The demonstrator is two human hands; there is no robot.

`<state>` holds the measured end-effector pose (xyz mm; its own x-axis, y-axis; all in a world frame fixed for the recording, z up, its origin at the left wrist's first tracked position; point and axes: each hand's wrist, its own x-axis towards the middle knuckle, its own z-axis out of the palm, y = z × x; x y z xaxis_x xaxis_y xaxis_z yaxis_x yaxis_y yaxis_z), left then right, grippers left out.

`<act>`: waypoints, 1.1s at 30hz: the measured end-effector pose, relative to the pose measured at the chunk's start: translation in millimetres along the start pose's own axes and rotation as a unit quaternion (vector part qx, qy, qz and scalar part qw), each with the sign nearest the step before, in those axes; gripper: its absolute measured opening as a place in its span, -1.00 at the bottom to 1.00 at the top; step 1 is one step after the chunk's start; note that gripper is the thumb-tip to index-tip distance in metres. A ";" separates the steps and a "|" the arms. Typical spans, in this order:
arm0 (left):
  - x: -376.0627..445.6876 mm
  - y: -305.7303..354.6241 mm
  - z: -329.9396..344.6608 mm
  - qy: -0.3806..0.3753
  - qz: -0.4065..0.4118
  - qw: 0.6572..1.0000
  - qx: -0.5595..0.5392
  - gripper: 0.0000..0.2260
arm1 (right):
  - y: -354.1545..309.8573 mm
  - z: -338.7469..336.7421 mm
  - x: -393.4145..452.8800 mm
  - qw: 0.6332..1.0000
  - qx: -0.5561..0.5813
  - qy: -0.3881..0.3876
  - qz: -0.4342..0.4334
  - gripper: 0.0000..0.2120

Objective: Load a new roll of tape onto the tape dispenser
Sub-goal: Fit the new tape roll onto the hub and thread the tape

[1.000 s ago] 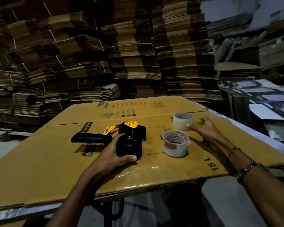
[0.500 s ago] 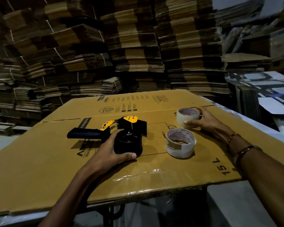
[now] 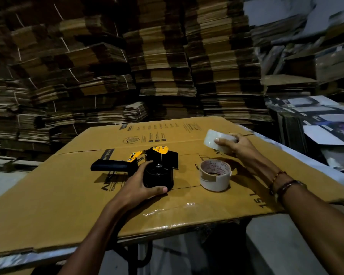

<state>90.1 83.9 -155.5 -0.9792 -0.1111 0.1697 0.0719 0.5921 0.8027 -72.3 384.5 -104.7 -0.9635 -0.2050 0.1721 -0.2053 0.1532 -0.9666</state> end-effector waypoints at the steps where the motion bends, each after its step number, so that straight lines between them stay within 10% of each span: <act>1: -0.5 0.4 -0.2 0.001 -0.003 1.000 0.001 -0.01 | -7.6 4.0 -5.9 1.000 -0.004 -0.005 -0.014 -0.25; 9: -12.7 7.3 0.4 -0.009 -0.022 1.000 -0.004 -0.11 | -66.1 38.9 -65.9 0.990 -0.044 -0.085 -0.103 -0.43; 21: -38.3 11.6 0.8 0.040 -0.027 0.998 -0.035 -0.20 | -53.3 121.1 -117.1 0.964 0.233 -0.129 -0.014 -0.56; 26: -38.4 10.8 -0.1 0.039 -0.013 0.999 0.014 -0.03 | -31.3 132.6 -112.4 0.973 0.217 -0.066 -0.033 -0.05; 33: -30.7 7.1 -1.0 0.020 -0.007 0.999 0.040 -0.16 | -10.6 135.7 -101.4 0.987 0.116 -0.051 -0.098 0.11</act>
<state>120.8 90.7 -154.5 -0.9713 -0.1517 0.1831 0.0411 0.6513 0.7577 50.9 272.6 -137.7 -0.8839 -0.3077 0.3522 -0.3305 -0.1220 -0.9359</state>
